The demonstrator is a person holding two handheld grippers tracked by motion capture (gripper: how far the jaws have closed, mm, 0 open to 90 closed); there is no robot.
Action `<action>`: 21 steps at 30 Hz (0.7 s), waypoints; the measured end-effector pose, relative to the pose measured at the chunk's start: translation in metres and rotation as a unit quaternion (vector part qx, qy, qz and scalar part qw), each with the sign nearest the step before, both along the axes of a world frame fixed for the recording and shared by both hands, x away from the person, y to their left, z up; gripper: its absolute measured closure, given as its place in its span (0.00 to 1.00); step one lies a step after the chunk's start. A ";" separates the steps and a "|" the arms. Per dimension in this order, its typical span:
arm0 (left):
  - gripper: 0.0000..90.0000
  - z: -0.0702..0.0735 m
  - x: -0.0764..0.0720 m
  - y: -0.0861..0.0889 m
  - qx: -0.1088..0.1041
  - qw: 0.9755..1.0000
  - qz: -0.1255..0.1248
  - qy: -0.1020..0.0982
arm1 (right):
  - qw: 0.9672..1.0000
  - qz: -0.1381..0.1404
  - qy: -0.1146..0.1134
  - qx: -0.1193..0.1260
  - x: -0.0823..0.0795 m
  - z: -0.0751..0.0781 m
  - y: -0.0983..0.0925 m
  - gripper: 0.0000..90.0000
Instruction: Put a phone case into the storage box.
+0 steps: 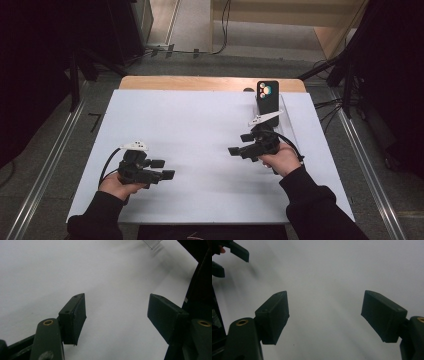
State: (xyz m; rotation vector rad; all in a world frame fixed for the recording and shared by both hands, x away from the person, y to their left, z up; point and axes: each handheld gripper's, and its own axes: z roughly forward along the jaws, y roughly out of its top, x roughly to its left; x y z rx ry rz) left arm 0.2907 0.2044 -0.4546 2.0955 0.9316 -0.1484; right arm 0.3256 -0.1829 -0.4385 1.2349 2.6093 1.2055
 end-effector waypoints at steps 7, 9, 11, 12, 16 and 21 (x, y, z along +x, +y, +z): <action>0.35 0.000 -0.001 -0.002 -0.001 1.000 -0.011 0.003 | 1.000 0.008 0.002 0.004 -0.014 -0.004 -0.006 0.23; 0.35 0.000 -0.001 -0.002 0.000 1.000 -0.014 0.003 | 1.000 0.010 0.001 0.003 -0.018 -0.005 -0.008 0.23; 0.35 0.000 -0.002 -0.003 -0.001 1.000 -0.015 0.002 | 1.000 0.012 -0.002 0.003 -0.021 -0.006 -0.010 0.23; 0.35 0.000 -0.002 -0.003 -0.003 1.000 -0.015 0.000 | 1.000 0.012 -0.002 0.003 -0.023 -0.006 -0.011 0.23; 0.35 0.000 -0.001 -0.003 -0.003 1.000 -0.018 0.001 | 1.000 0.011 0.000 0.004 -0.031 -0.008 -0.017 0.23; 0.35 0.000 -0.002 -0.003 -0.003 1.000 -0.023 0.001 | 1.000 0.013 0.004 0.002 -0.041 -0.012 -0.023 0.23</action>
